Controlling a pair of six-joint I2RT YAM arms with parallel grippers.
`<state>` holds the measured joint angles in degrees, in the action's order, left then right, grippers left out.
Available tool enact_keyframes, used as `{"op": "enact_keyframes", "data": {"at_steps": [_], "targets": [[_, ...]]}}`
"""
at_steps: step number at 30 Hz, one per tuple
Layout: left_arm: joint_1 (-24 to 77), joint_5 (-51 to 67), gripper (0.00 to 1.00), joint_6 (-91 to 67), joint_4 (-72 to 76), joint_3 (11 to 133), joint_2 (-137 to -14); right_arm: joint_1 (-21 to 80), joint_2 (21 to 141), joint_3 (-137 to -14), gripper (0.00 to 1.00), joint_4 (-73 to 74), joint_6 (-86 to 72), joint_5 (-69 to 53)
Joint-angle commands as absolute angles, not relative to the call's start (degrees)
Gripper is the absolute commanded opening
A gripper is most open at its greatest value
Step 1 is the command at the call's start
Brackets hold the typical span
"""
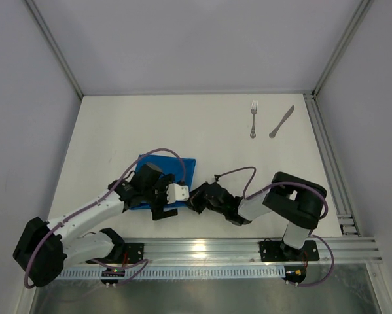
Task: Fold the napkin into a case and place the utensils inside
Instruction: Pick up the upper triangle-folded napkin from the center of the board.
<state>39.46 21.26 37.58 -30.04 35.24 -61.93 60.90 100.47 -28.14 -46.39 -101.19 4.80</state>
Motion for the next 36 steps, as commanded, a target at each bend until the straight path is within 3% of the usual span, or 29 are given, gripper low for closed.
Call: {"op": "enact_keyframes", "data": {"at_steps": [1, 10, 16, 25, 36], "targets": [[41.3, 17.9, 0.99, 36.4, -22.6, 32.9, -60.8, 61.1, 99.0, -30.2, 0.04, -42.2, -103.4, 6.9], [46.0, 4.5, 0.98, 34.9, -4.8, 24.5, -61.3, 61.0, 98.0, -31.6, 0.04, -40.0, -104.7, 8.1], [49.2, -3.6, 0.88, 33.6, 1.4, 21.1, -61.5, 61.1, 97.3, -30.9, 0.04, -39.5, -105.9, 8.8], [49.3, -10.4, 0.56, 38.8, -3.2, 17.5, -58.6, 61.1, 96.2, -29.0, 0.04, -40.2, -107.0, 9.4], [46.3, -16.3, 0.51, 41.9, -10.2, 14.6, -52.8, 60.9, 92.7, -25.9, 0.04, -39.0, -106.9, 10.5]]}}
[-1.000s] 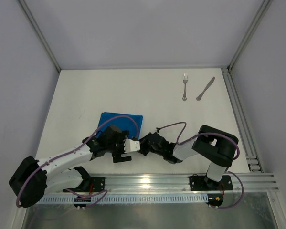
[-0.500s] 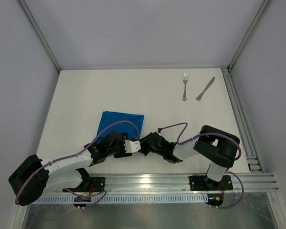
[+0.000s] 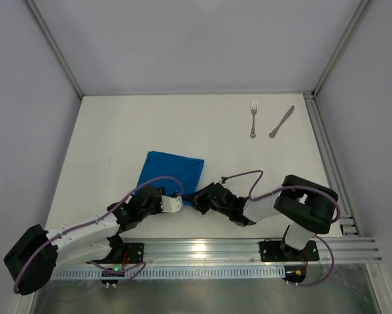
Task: Fold the napkin into a case and place the utensils inside
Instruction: Pick up the upper triangle-folded napkin from the center of the board.
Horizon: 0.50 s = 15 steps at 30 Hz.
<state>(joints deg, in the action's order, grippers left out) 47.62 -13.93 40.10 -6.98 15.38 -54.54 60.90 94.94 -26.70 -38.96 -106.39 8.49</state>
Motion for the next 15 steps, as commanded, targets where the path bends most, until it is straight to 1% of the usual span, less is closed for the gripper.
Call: {"op": "enact_keyframes", "data": {"at_steps": [1, 6, 8, 15], "targets": [[45.8, -16.4, 0.51, 42.2, -10.5, 14.1, -52.6, 60.9, 92.7, -25.8, 0.04, -38.9, -106.9, 10.5], [44.7, -17.2, 0.52, 43.6, -10.9, 12.0, -51.1, 60.9, 92.6, -25.5, 0.04, -39.0, -106.6, 10.5], [43.4, -17.1, 0.50, 44.1, -10.6, 11.3, -50.5, 60.9, 92.6, -25.5, 0.04, -38.9, -106.5, 10.5], [40.6, -17.6, 0.39, 46.3, -11.1, 9.8, -47.7, 60.9, 92.7, -24.6, 0.04, -39.2, -106.6, 10.6]]}}
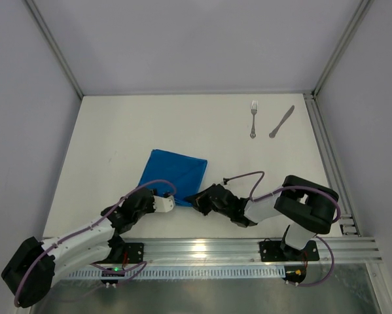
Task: Fold the napkin into a case and place the utensils inside
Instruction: Pick up the upper triangle-folded napkin from the center of the board, then turn over the upper triangle folded napkin at the center of the board.
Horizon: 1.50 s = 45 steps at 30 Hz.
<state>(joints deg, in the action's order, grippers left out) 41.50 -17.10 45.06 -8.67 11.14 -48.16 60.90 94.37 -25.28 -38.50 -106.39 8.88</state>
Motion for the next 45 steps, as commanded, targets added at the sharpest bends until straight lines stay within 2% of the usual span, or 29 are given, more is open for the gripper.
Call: {"op": "enact_keyframes", "data": {"at_steps": [1, 4, 9, 10, 11, 20, 28, 35, 40, 45], "targets": [[40.2, -17.7, 0.39, 46.5, -10.7, 9.5, -47.6, 60.9, 92.7, -24.5, 0.04, -39.3, -106.6, 10.6], [39.6, -17.7, 0.37, 47.0, -9.8, 8.8, -47.7, 60.9, 92.6, -24.3, 0.04, -39.4, -106.5, 10.7], [38.4, -17.1, 0.22, 46.9, -9.7, 9.4, -47.7, 60.9, 92.1, -24.1, 0.04, -39.1, -105.9, 10.6], [38.4, -17.0, 0.14, 46.8, -9.8, 10.0, -47.7, 60.9, 92.0, -24.1, 0.04, -39.0, -105.3, 10.7], [38.3, -16.7, 0.00, 46.1, -10.6, 10.5, -47.6, 60.9, 91.8, -24.2, 0.04, -38.4, -104.9, 10.8], [38.2, -6.1, 0.00, 39.7, -25.6, 23.2, -48.8, 58.6, 82.3, -27.6, 0.04, -24.4, -92.5, 12.4], [38.3, -1.4, 0.00, 36.7, -37.4, 36.1, -53.2, 50.7, 75.0, -31.8, 0.04, -15.7, -78.6, 2.8], [38.2, 2.2, 0.00, 36.4, -40.3, 43.5, -60.3, 40.7, 69.2, -39.3, 0.04, -1.1, -65.3, -8.9], [39.0, 5.5, 0.00, 31.9, -41.3, 53.1, -66.9, 35.0, 65.4, -46.1, 0.04, 14.9, -55.2, -9.1], [45.2, 4.3, 0.00, 30.0, -41.0, 60.1, -73.0, 29.9, 60.9, -49.1, 0.04, 21.8, -51.3, -8.3]]}}
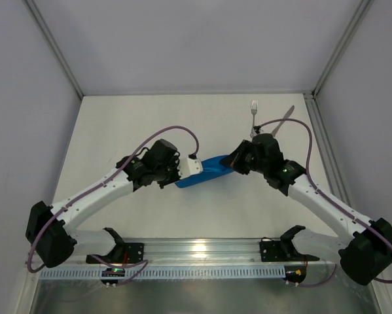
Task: Fold the napkin into a case and place the utensils inside
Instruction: Turn over the upper triangle folded napkin at the center of the board.
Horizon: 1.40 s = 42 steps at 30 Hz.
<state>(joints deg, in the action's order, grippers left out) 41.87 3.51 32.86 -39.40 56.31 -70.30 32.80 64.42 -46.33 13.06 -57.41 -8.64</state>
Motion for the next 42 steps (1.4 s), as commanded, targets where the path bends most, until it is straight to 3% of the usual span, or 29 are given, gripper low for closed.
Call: {"op": "enact_keyframes", "data": {"at_steps": [1, 12, 23, 27, 35, 42], "targets": [[46.9, 4.7, 0.00, 29.4, -40.6, 62.0, -74.1, 29.0, 60.5, -49.5, 0.04, 25.0, -50.5, -8.1], [57.0, 8.6, 0.00, 22.4, -38.5, 76.9, -90.4, 16.8, 51.1, -60.4, 0.04, 51.6, -34.0, 2.7], [65.5, 19.9, 0.00, 11.3, -30.7, 86.1, -102.6, 14.0, 53.7, -75.5, 0.04, 75.5, -27.3, 20.9], [65.7, 24.2, 0.00, 6.3, -25.0, 88.1, -105.2, 13.9, 59.3, -79.0, 0.04, 78.1, -26.6, 21.6], [61.3, 34.0, 0.00, -4.5, -11.9, 79.0, -106.8, 14.0, 77.7, -75.6, 0.04, 66.0, -25.5, 15.0], [51.4, 42.0, 0.00, -14.6, -3.4, 75.9, -110.8, 19.8, 99.3, -90.3, 0.04, 61.3, -27.2, 14.4]]}}
